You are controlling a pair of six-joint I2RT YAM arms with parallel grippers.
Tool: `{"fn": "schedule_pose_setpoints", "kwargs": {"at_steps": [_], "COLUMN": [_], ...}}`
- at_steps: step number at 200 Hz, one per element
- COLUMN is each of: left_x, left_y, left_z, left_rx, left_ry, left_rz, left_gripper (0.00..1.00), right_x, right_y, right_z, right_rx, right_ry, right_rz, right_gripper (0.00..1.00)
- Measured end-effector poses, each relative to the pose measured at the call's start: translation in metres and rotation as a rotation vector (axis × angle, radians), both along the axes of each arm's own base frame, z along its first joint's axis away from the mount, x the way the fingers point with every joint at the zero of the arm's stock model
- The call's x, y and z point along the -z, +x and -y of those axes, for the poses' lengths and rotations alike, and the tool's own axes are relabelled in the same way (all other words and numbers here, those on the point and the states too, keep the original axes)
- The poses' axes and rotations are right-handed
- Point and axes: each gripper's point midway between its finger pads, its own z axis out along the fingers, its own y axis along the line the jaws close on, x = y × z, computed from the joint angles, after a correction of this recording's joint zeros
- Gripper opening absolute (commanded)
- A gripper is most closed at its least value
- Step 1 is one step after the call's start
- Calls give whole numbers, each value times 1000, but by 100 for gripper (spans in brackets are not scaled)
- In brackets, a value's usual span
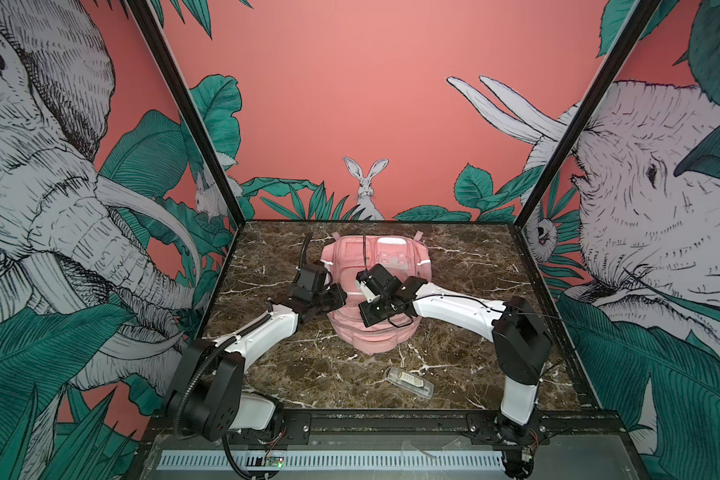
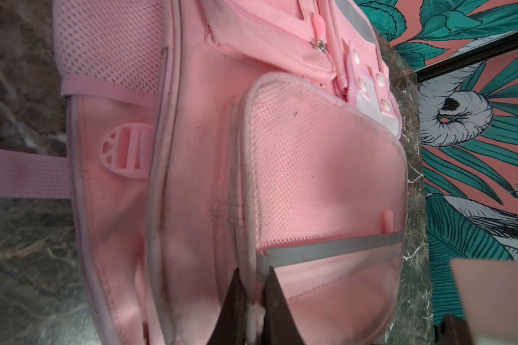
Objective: Pack the student bag
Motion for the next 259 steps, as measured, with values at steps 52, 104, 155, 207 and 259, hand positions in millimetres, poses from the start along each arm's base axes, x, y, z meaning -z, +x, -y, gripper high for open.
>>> {"fn": "schedule_pose_setpoints", "kwargs": {"at_steps": [52, 104, 155, 207, 259], "left_x": [-1, 0, -1, -2, -15], "left_y": [-9, -2, 8, 7, 0], "left_z": [8, 37, 55, 55, 43], "left_rx": [-19, 28, 50, 80, 135], "left_ry": [9, 35, 44, 84, 153], "left_rz": [11, -7, -4, 22, 60], "left_gripper": [11, 11, 13, 21, 46], "right_x": [1, 7, 8, 7, 4], "right_y": [-3, -3, -3, -3, -3], "right_z": [2, 10, 10, 9, 8], "right_rx": [-20, 2, 50, 67, 62], "right_ry": [-1, -17, 2, 10, 39], "right_rz": [-3, -15, -44, -57, -51], "right_gripper": [0, 0, 0, 0, 0]}}
